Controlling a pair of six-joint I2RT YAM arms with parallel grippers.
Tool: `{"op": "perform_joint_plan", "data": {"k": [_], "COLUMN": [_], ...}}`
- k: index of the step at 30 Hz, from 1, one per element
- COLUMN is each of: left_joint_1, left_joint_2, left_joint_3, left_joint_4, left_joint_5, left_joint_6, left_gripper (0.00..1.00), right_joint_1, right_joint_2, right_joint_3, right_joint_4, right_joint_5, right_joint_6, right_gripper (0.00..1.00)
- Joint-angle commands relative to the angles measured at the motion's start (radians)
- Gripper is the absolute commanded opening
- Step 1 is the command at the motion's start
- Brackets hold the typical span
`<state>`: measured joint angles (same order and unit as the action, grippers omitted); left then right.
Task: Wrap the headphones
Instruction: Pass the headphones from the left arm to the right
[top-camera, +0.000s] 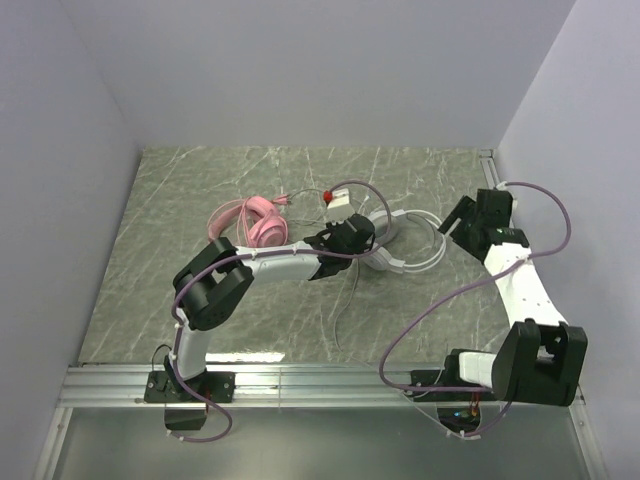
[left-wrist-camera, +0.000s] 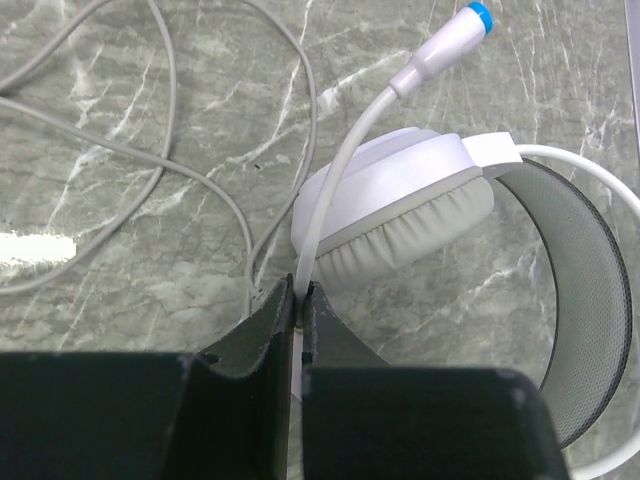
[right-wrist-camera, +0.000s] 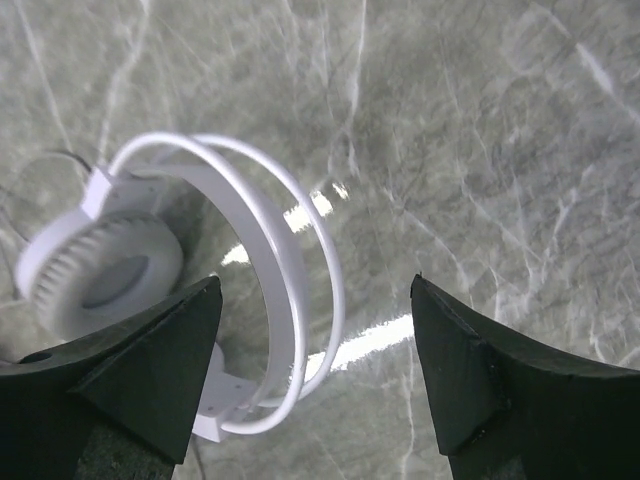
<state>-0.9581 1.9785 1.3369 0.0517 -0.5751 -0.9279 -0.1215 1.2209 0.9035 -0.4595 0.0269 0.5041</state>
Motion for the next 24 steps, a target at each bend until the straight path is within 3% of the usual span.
{"op": "perform_joint_plan", "data": {"k": [1,10,24], "left_joint_1": [0.001,0.001,0.001], "left_joint_2": [-0.037,-0.023,-0.023], "left_joint_3": [-0.002,-0.005,-0.071], "left_joint_4": [0.020,0.023,0.132], "left_joint_5": [-0.055,-0.065,-0.043], "left_joint_6": [0.064,0.072,0.112], "left_gripper": [0.00,0.00,0.00], "right_joint_1": [0.042,0.075,0.098], "right_joint_2": [0.025,0.066,0.235], "right_joint_3": [0.063,0.025,0.058], "right_joint_4": [-0.037,-0.035,-0.018], "right_joint_5": [0.060,0.131,0.103], "right_joint_6": [-0.047,-0.044,-0.073], "right_gripper": [0.83,0.80,0.73]}}
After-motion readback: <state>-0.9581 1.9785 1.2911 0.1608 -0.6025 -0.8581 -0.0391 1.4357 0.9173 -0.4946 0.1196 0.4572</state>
